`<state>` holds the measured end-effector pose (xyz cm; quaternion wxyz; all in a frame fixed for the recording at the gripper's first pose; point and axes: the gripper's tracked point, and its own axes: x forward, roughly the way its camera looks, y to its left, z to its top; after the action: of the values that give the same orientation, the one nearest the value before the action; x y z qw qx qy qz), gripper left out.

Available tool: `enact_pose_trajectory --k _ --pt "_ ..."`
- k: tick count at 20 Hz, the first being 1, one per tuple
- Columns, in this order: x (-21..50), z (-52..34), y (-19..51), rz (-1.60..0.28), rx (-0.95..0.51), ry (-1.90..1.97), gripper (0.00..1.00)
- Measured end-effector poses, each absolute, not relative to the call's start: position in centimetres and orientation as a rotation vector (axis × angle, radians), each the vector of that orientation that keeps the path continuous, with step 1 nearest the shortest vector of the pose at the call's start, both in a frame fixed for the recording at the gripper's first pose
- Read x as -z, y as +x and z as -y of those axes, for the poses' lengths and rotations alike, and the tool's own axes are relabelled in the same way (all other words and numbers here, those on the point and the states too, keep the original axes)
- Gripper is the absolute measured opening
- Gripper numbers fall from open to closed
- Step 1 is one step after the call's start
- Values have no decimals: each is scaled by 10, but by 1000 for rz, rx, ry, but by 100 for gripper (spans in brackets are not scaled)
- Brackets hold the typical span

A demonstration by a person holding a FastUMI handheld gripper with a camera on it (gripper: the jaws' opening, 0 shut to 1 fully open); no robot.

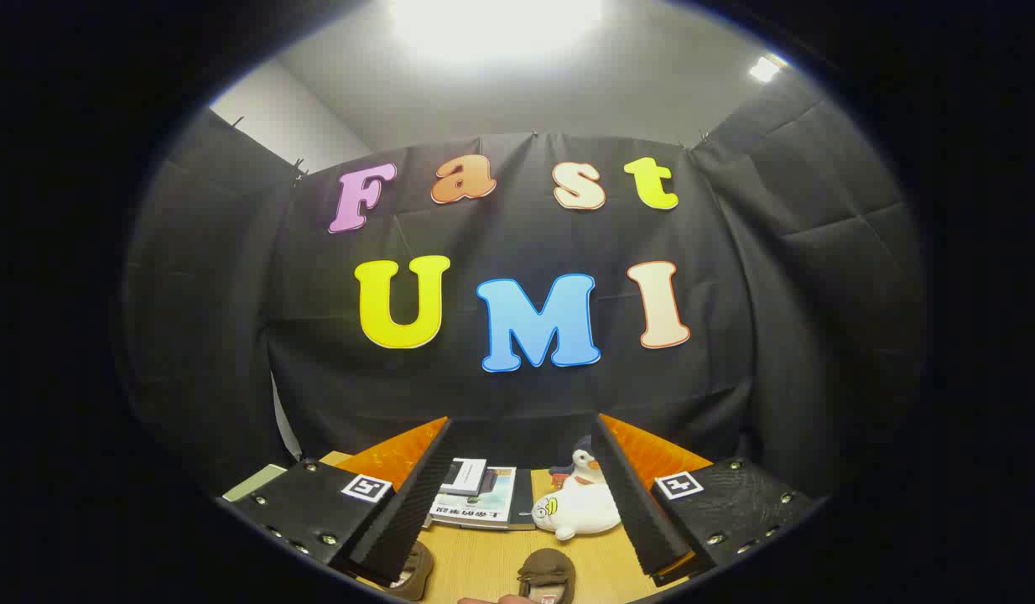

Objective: Open the storage box then place both shoes into the box .Put the left shoe in first, then the right shoe, with the right side of both shoes facing outward in a uniform manner.

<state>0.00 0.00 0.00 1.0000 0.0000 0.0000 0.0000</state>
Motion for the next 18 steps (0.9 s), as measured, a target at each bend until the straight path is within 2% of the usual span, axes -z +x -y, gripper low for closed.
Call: enact_pose_trajectory --k 18 --pt "12 17 11 -11 -3 5 98"
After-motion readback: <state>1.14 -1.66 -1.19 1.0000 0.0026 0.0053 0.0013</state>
